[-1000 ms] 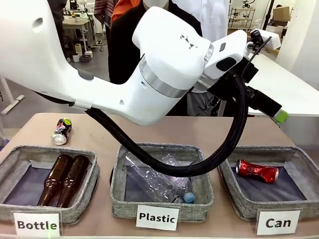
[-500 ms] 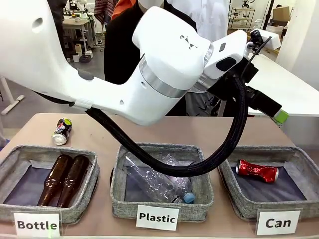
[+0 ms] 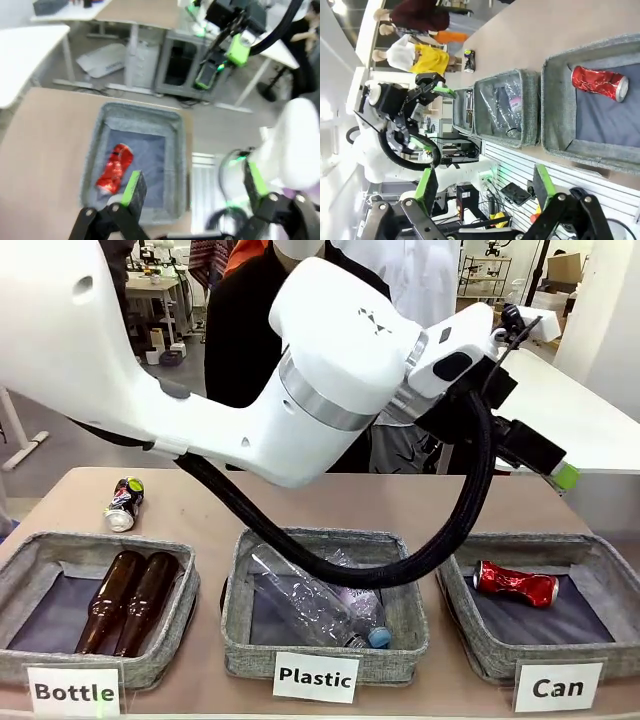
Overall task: Sort the can waste into the basket.
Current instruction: Pick up the can waste from the table and place it in the right Fabric basket.
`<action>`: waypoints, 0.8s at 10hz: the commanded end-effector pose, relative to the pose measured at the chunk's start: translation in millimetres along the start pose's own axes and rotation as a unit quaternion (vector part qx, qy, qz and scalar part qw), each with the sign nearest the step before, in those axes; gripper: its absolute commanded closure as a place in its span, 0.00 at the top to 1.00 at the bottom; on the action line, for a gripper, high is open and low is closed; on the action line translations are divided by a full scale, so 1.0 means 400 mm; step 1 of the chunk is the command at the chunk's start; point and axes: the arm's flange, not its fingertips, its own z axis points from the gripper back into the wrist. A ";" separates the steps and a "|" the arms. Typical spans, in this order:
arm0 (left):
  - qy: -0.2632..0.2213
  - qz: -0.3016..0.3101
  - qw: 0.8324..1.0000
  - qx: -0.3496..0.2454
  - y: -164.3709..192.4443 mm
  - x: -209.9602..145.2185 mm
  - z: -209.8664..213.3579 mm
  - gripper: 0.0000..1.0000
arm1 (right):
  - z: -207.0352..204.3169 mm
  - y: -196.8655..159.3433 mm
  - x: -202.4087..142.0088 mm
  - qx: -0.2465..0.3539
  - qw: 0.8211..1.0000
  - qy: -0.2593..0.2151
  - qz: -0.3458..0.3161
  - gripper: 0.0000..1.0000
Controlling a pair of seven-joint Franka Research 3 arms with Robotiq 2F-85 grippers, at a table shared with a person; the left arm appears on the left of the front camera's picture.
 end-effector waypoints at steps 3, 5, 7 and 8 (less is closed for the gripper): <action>-0.124 0.246 0.961 -0.012 -0.055 -0.085 0.341 1.00 | 0.009 -0.032 0.001 0.028 0.999 -0.003 -0.021 1.00; -0.209 0.324 0.922 0.007 -0.150 -0.255 0.470 1.00 | -0.004 -0.025 0.009 0.041 0.999 0.000 -0.027 1.00; -0.256 0.357 0.898 0.011 -0.208 -0.402 0.547 1.00 | -0.066 -0.003 0.029 0.037 0.999 0.019 -0.029 1.00; -0.287 0.359 0.888 -0.008 -0.244 -0.471 0.574 1.00 | -0.093 0.005 0.028 0.030 0.998 0.036 -0.030 1.00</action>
